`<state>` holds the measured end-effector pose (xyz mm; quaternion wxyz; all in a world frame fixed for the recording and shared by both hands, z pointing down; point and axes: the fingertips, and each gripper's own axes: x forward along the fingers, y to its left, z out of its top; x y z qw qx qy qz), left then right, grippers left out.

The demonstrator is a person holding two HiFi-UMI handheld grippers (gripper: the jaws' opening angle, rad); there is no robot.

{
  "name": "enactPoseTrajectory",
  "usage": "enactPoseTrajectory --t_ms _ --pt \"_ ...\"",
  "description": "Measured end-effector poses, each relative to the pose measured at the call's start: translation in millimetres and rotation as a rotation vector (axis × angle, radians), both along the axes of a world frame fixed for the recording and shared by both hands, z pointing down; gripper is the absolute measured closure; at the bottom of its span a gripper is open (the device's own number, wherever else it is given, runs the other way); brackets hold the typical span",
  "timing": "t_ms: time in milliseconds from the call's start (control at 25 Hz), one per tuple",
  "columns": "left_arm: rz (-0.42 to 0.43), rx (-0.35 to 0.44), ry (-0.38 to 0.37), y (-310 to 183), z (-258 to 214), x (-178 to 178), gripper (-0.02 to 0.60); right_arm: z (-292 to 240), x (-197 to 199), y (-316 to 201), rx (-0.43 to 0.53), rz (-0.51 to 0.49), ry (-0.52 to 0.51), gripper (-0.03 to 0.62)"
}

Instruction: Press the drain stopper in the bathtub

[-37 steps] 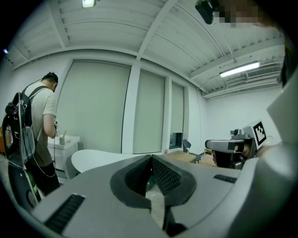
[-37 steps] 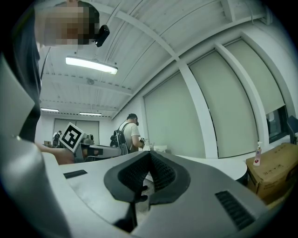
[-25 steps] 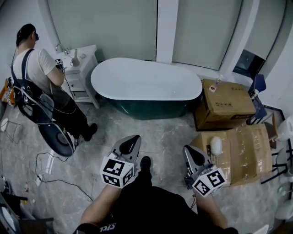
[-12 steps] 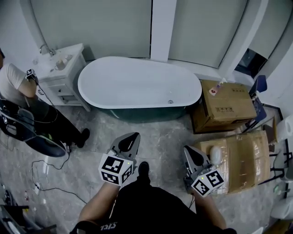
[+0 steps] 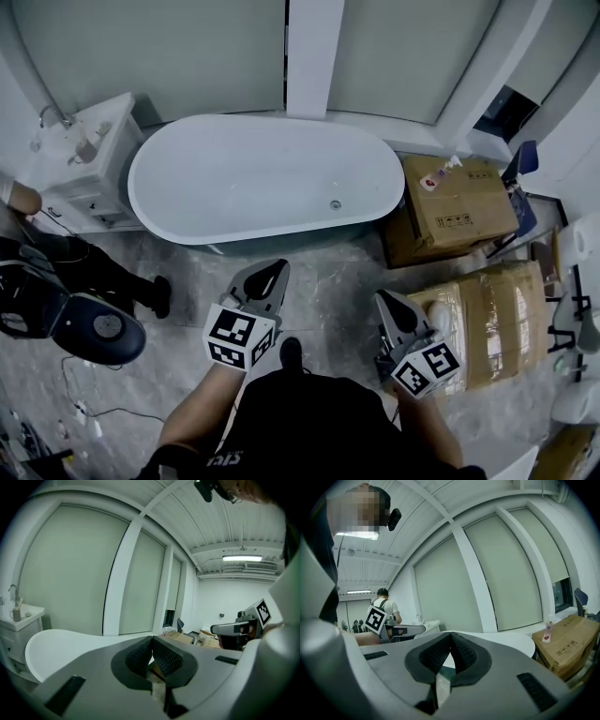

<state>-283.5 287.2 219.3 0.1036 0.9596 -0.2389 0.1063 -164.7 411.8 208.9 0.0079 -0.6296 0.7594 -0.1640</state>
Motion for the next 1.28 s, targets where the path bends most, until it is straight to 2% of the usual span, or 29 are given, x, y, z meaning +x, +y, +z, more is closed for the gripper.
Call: enactPoseTrajectory --t_ms 360,560,680,800,920,1160,1280 --pt "0.023 -0.011 0.017 -31 3 33 0.568 10 27 -32 -0.037 0.025 -0.011 0.579" --pt "-0.008 -0.006 -0.002 -47 4 56 0.568 14 55 -62 -0.022 -0.020 -0.025 0.579" --pt "-0.044 0.009 -0.016 -62 3 79 0.568 17 81 -86 -0.007 -0.081 -0.015 0.579" --pt "-0.102 0.009 -0.026 -83 2 106 0.568 15 114 -116 0.003 -0.148 -0.011 0.579" --pt "-0.164 -0.030 -0.006 -102 -1 142 0.568 8 151 -143 0.019 -0.210 -0.015 0.579" --pt "-0.192 -0.047 -0.006 -125 -9 239 0.568 12 253 -172 -0.004 -0.231 -0.057 0.579" --pt "-0.202 -0.052 -0.032 -135 -9 273 0.568 16 286 -183 -0.019 -0.256 -0.063 0.579"
